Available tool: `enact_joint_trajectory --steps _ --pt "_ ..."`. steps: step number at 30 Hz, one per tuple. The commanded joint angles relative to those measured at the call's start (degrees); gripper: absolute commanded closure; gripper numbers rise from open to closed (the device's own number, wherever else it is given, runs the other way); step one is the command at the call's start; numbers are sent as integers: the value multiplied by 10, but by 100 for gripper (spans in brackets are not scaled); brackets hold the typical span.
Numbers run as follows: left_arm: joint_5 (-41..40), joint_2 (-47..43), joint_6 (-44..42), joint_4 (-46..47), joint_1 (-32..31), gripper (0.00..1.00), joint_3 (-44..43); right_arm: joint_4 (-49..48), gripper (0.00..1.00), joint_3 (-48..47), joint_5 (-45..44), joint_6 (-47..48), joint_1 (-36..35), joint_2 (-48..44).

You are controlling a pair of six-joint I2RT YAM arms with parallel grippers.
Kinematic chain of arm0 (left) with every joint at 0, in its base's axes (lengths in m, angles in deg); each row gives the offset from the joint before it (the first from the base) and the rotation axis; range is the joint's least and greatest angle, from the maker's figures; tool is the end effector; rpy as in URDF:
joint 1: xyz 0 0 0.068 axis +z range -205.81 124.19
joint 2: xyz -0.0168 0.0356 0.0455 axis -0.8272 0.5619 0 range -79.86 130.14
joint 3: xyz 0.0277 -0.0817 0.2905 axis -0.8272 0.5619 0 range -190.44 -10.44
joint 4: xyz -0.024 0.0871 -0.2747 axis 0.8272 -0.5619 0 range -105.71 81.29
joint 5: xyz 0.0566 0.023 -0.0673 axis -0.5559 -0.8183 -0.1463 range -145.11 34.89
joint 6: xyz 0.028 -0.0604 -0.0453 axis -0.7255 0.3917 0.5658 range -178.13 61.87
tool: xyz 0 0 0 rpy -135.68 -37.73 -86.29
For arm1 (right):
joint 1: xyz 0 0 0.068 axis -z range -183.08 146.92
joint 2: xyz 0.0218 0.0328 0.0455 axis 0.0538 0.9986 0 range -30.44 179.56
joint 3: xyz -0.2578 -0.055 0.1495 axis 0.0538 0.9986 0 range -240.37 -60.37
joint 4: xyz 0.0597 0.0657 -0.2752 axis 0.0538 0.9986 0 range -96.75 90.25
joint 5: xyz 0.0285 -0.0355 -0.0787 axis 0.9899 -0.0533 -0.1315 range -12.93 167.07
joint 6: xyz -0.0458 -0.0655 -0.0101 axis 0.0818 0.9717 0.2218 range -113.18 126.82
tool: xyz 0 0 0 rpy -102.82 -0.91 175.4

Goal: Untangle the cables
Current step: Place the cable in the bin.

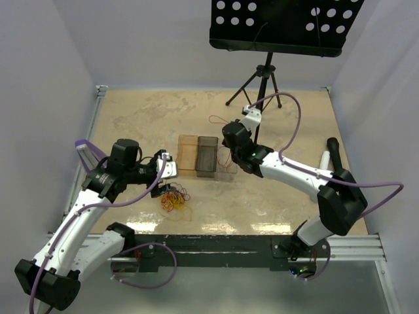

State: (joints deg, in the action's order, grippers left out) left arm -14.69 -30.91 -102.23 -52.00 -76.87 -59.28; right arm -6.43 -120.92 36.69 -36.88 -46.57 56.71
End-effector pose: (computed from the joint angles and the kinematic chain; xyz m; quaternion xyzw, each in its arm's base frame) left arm 0.1638 -0.1115 0.3082 0.5792 0.6527 -0.2368 0.4271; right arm 0.3145 0.2362 0.2815 0.1820 0.7995 0.1255 0.5585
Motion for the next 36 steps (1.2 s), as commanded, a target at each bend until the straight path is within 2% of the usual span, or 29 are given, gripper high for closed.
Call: enact_joint_trajectory --steps 1,9,18,36 --pt "9 -7 -4 13 1 22 3 -27 100 -32 3 -31 -19 17" --pt "8 -9 -6 12 1 22 6 -14 100 22 -8 -77 -20 3" --pt "14 -6 -3 13 1 22 3 15 100 59 -8 -79 -20 1" --pt "9 -10 -6 17 1 22 17 70 100 -8 18 -91 -21 139"
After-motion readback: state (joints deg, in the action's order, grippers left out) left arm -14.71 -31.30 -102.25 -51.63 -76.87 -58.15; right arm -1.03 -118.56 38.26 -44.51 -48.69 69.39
